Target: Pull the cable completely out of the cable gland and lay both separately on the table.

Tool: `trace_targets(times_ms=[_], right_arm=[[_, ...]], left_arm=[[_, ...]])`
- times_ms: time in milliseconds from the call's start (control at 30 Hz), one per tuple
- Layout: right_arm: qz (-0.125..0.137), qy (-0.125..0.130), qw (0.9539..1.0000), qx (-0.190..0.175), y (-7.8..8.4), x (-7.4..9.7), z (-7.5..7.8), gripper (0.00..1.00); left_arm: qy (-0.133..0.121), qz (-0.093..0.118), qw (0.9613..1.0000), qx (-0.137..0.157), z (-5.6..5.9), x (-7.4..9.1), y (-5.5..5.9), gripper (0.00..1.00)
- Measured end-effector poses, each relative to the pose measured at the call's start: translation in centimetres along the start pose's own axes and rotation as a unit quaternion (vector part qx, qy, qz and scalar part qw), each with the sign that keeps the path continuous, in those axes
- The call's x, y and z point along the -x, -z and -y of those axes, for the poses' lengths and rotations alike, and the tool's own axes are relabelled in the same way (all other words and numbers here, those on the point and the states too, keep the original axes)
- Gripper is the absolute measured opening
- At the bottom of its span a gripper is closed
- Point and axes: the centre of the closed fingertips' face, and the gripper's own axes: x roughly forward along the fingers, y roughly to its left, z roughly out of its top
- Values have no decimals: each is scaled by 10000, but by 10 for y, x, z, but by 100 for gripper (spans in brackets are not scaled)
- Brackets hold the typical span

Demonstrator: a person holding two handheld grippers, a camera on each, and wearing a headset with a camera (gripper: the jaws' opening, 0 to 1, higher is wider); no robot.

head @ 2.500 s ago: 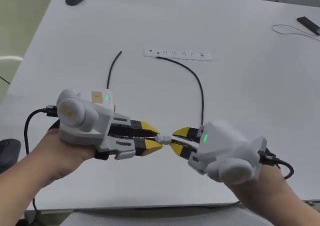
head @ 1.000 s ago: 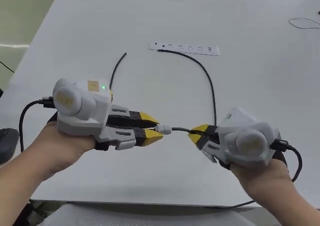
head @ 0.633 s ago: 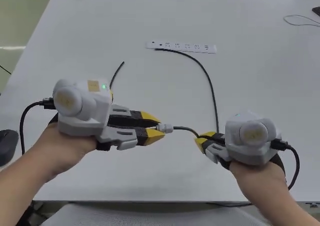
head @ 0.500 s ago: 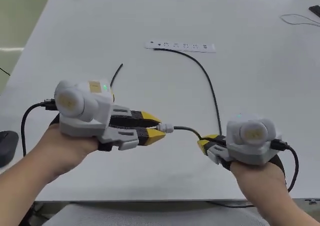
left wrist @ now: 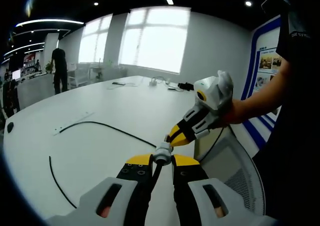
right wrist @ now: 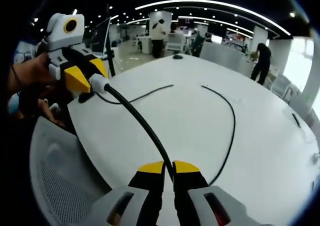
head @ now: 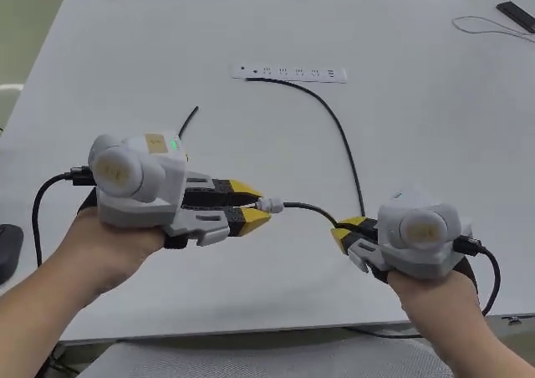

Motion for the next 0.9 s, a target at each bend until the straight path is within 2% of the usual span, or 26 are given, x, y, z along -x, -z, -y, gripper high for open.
trace_targets(times_ms=[133,167,200,267,367,533,900], right_arm=[[130,59,9999,60,-11,10,-2,10],[209,55,9995,216,-20,14,-7,12],[255,70,9976,647,-29,17,-12,14],[248,58,9929,1160,-38,20,-21,15],[300,44,9863,1623,-58,22,-37,15],[214,21,9747,2225,-70,15,-55,12],[271,-56,9639,2647,-81,8,-73,6]], left_arm=[[53,-12,10000,-17,2,1,-1,15],[65,-30,10000,8,1,1,0,15],[59,-55,10000,29,1,2,1,15],[54,-67,10000,45,-1,2,3,15],[80,-64,9999,44,-1,3,4,15],[120,-76,9999,50,-1,4,4,15],[145,-116,9998,93,0,3,6,15]])
